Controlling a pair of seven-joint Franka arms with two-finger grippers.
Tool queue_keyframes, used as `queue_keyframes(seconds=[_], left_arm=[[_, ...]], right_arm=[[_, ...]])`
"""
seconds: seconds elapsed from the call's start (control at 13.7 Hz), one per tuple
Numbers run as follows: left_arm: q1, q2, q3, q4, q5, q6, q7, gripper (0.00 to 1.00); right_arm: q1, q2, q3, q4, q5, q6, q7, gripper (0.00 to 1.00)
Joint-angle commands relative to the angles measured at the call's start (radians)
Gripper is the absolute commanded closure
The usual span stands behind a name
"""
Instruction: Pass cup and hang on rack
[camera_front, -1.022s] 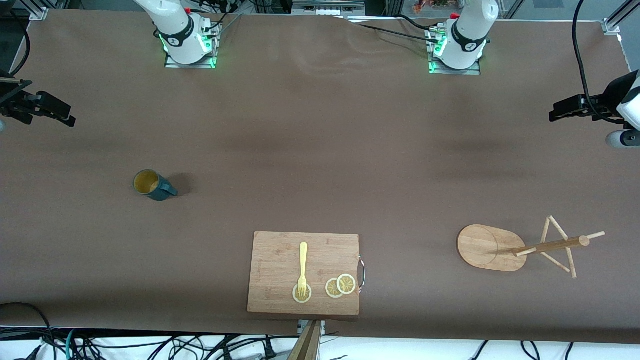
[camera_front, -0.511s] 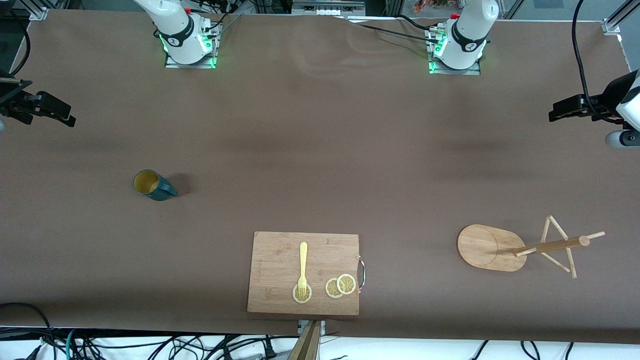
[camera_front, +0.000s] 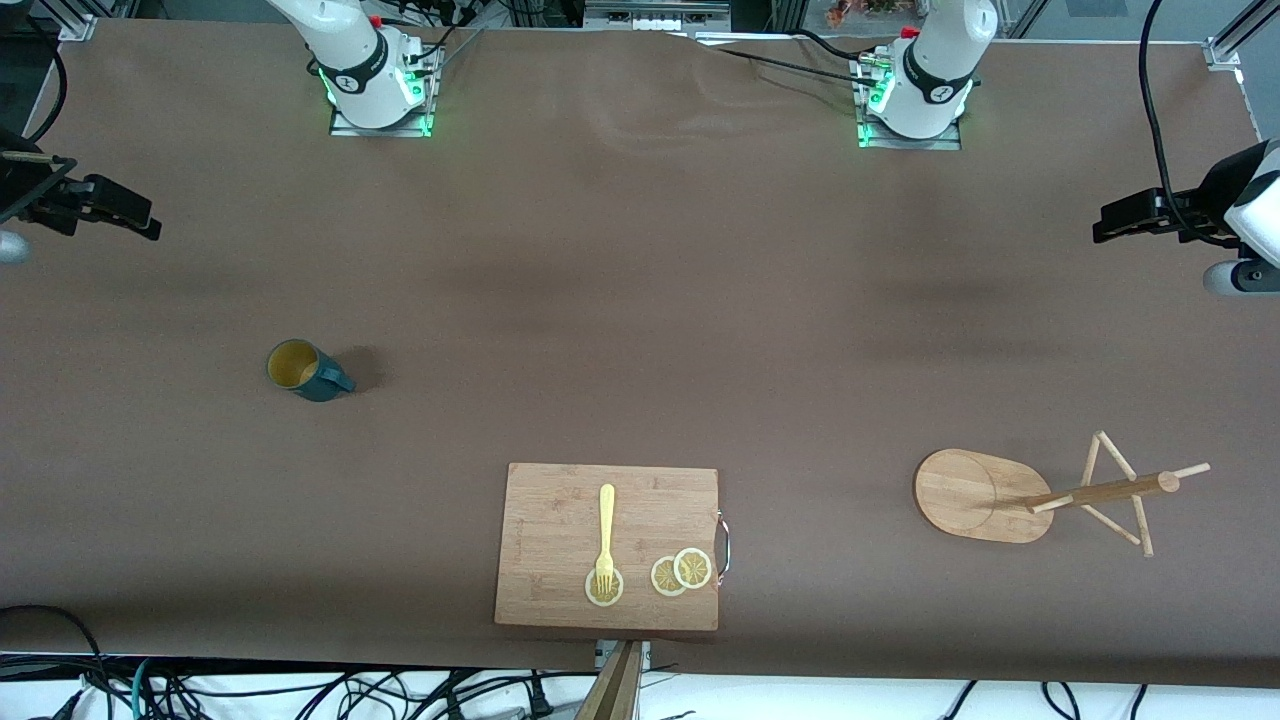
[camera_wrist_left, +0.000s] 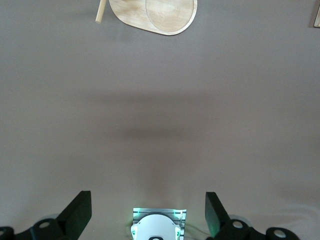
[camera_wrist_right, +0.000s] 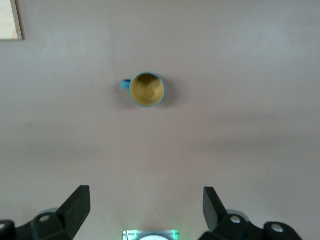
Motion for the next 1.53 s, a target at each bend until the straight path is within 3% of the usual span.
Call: queue_keyframes(seconds=[0.0,0.15,0.44,0.8,0.95,1.17,1.24,1.31,1.46], left_arm=[[-0.007,0.01,0.001,0.027,0.019,-0.01,0.003,0.0],[-0.007,0.01,0.001,0.027,0.019,-0.01,0.003,0.0],[-0.007,0.01,0.001,0.027,0.019,-0.01,0.003,0.0],[-0.007,0.01,0.001,0.027,0.019,-0.01,0.003,0.0],[-0.007,0.01,0.001,0.027,0.019,-0.01,0.003,0.0],[-0.007,0.01,0.001,0.027,0.019,-0.01,0.003,0.0],[-0.007,0.01,0.002,0.027,0.019,-0.01,0.003,0.0],[-0.007,0.01,0.001,0.027,0.019,-0.01,0.003,0.0],[-0.007,0.01,0.001,0.027,0.019,-0.01,0.003,0.0]], right_arm=[[0.007,0.058,-0.004,-0.016,-0.017,-0.063,-0.007,0.0],[0.007,0.098,-0.006,-0.059,-0.018,0.066,-0.001,0.0],[0.012,0.125,-0.004,-0.277,-0.032,0.565,0.005,0.0],[0.009,0.185,-0.006,-0.477,-0.02,0.887,0.008,0.0],[0.007,0.21,-0.006,-0.586,-0.02,1.102,0.008,0.0],[0.0,0.271,-0.007,-0.604,-0.02,1.185,0.008,0.02],[-0.001,0.282,-0.007,-0.604,-0.02,1.198,0.008,0.06],[-0.002,0.293,-0.007,-0.599,-0.02,1.196,0.007,0.21],[-0.001,0.309,-0.007,-0.596,-0.02,1.198,0.008,0.73]])
